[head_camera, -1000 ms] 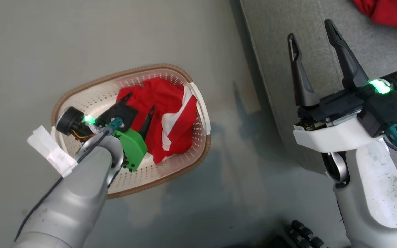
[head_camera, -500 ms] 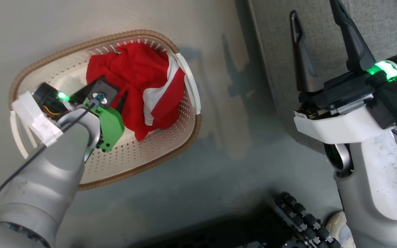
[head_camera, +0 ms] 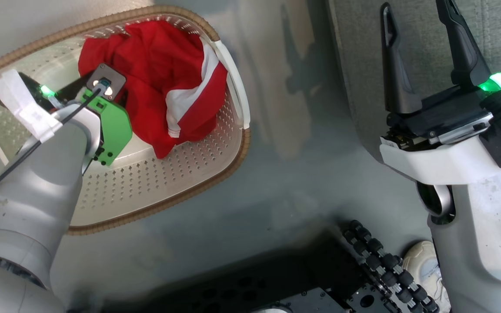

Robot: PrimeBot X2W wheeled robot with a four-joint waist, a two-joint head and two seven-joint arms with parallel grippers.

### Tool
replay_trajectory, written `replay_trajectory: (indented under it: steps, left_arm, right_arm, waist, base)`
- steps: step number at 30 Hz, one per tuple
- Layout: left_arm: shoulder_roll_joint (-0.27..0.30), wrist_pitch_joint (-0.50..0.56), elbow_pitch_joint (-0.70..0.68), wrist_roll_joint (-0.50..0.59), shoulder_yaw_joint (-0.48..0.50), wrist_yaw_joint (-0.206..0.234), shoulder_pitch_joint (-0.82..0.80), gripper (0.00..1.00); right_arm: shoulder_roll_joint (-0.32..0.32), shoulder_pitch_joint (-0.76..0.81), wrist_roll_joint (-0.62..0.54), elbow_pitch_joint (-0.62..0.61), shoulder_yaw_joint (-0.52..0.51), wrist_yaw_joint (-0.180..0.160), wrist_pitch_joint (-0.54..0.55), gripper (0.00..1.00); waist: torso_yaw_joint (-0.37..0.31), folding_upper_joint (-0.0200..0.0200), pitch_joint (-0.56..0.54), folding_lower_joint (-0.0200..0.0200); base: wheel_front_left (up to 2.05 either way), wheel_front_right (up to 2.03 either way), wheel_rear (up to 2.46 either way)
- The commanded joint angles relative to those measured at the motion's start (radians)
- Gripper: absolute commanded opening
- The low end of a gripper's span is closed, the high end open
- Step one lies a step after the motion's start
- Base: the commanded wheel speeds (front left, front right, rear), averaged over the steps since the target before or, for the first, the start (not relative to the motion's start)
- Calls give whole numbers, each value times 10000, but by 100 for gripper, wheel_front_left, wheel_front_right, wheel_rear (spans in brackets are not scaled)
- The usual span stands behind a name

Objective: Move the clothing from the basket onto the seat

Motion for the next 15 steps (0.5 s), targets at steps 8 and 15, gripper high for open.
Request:
replay_trajectory:
  steps: [8, 15]
  left_arm:
    - [-69, 466, 143, -56, -353, 12, -619, 100]
    - [-321, 682, 186, -102, -573, 12, -552, 100]
  right_arm:
    - [-17, 259, -210, -286, -63, -8, -24, 100]
    - [-17, 573, -417, -620, -115, -8, -24, 100]
  waist:
    - [92, -1, 619, -1]
    - [241, -1, 661, -1]
  base:
    - [0, 0, 0]
    - [0, 0, 0]
